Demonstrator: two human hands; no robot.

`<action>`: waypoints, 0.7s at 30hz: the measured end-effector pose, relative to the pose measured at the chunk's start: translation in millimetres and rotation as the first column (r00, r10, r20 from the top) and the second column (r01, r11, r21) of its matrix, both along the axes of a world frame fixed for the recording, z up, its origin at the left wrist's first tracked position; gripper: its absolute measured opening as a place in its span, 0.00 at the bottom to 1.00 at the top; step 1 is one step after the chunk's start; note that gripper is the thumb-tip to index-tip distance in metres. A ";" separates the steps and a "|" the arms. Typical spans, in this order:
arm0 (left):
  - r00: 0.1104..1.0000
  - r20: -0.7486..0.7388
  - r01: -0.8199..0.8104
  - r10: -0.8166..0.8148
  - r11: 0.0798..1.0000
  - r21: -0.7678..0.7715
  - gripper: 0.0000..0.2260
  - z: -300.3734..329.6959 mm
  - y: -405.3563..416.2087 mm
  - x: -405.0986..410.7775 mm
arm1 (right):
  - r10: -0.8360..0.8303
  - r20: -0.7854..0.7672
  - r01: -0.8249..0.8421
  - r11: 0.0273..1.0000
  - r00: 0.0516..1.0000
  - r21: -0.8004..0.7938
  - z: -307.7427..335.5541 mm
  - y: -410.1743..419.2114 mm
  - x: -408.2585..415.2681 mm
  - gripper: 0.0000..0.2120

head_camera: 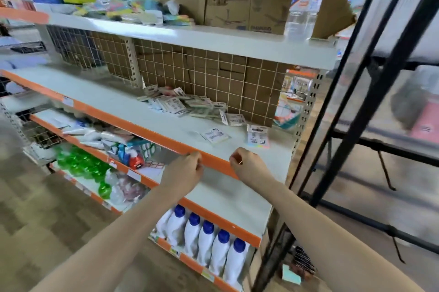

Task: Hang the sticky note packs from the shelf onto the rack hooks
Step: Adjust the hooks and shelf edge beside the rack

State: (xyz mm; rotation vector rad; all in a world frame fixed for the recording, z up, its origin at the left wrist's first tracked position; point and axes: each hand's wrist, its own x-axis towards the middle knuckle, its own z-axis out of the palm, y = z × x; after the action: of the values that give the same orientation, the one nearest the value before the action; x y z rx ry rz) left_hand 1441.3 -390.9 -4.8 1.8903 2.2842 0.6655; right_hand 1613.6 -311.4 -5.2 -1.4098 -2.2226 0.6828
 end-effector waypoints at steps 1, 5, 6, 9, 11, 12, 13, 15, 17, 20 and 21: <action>1.000 0.003 0.010 -0.010 1.000 -0.011 0.08 -1.2 5.0 -10.4 | -0.008 0.006 0.008 1.000 1.000 -0.004 -2.5 4.8 -10.4 0.07; 0.999 0.019 0.032 -0.032 0.999 -0.030 0.07 -9.1 28.3 -43.3 | -0.025 0.041 0.026 0.999 0.999 -0.026 -11.5 23.8 -46.0 0.07; 0.999 0.014 0.034 -0.034 0.999 -0.028 0.07 -11.4 35.1 -49.4 | -0.025 0.043 0.027 0.999 0.999 -0.037 -13.7 29.2 -53.9 0.07; 0.999 0.007 0.042 -0.042 0.999 -0.033 0.07 -18.7 59.1 -63.3 | -0.030 0.070 0.034 0.998 0.997 -0.054 -20.2 49.7 -75.4 0.07; 0.999 0.009 0.038 -0.038 0.998 -0.049 0.07 -24.1 77.6 -71.5 | -0.028 0.065 0.031 0.998 0.997 -0.053 -24.4 68.0 -89.2 0.08; 0.999 0.009 0.031 -0.031 0.998 -0.061 0.08 -26.5 87.9 -76.1 | -0.024 0.058 0.027 0.998 0.998 -0.051 -26.1 78.6 -96.2 0.08; 1.000 0.006 0.024 -0.024 0.997 -0.072 0.09 -28.4 99.1 -81.0 | -0.022 0.054 0.024 0.999 0.998 -0.049 -27.6 90.2 -102.9 0.08; 1.000 -0.005 0.010 -0.011 0.996 -0.093 0.10 -31.2 121.3 -91.2 | -0.021 0.058 0.023 0.999 0.998 -0.040 -31.2 114.6 -116.2 0.08; 1.000 -0.015 -0.010 0.008 0.993 -0.118 0.11 -32.6 141.6 -102.5 | -0.029 0.062 0.031 0.999 0.998 -0.031 -35.1 139.1 -129.5 0.08; 1.000 -0.007 -0.026 0.025 0.991 -0.129 0.11 -33.1 167.3 -123.1 | -0.020 0.050 0.024 0.997 0.999 -0.070 -40.7 170.4 -150.9 0.04; 0.999 -0.006 -0.039 0.038 0.992 -0.124 0.11 -33.2 175.3 -130.8 | -0.011 0.052 0.015 0.997 0.999 -0.077 -42.6 179.5 -158.0 0.02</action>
State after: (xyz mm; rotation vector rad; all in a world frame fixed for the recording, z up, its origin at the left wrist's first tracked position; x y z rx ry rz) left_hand 1310.5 -215.6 -38.0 1.7980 2.3114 0.5120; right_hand 1455.5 -131.8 -47.9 -1.4935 -2.2460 0.7432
